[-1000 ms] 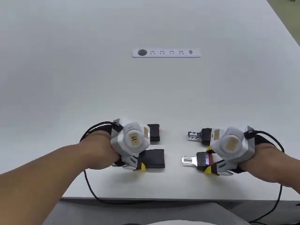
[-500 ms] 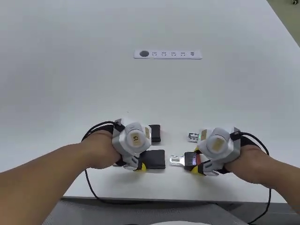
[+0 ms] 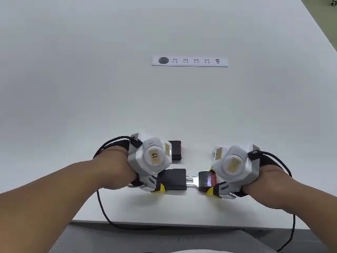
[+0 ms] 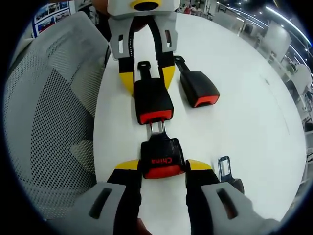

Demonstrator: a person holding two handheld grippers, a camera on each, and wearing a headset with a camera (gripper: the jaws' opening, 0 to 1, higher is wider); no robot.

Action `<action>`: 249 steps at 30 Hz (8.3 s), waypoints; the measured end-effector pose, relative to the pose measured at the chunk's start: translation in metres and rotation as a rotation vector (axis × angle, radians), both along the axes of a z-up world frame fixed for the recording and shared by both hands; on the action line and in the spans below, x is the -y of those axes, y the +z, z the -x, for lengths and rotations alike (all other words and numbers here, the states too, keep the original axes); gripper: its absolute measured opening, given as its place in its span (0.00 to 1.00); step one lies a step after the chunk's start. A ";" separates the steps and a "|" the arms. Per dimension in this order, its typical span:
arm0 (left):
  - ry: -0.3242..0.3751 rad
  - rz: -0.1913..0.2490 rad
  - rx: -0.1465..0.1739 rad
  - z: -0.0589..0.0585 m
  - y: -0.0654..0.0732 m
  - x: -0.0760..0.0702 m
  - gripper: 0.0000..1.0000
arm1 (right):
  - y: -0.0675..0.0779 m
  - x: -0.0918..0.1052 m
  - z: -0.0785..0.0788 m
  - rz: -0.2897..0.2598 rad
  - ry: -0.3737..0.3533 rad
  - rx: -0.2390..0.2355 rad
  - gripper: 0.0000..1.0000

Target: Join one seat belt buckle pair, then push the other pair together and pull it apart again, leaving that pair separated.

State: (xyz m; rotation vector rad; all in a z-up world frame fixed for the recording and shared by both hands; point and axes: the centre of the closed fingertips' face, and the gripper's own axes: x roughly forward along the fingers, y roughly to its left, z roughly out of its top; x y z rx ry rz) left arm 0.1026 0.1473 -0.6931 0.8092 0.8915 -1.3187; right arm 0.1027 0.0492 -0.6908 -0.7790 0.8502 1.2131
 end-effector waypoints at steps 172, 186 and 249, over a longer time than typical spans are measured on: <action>0.127 -0.002 -0.028 -0.009 0.017 -0.002 0.36 | 0.018 -0.027 -0.006 -0.099 -0.026 -0.054 0.35; 0.153 0.045 0.031 -0.049 0.055 -0.003 0.37 | 0.039 0.002 -0.038 -0.113 -0.027 -0.019 0.33; -0.027 -0.098 -0.008 -0.083 0.000 -0.009 0.32 | -0.003 0.073 -0.081 0.003 0.007 -0.056 0.32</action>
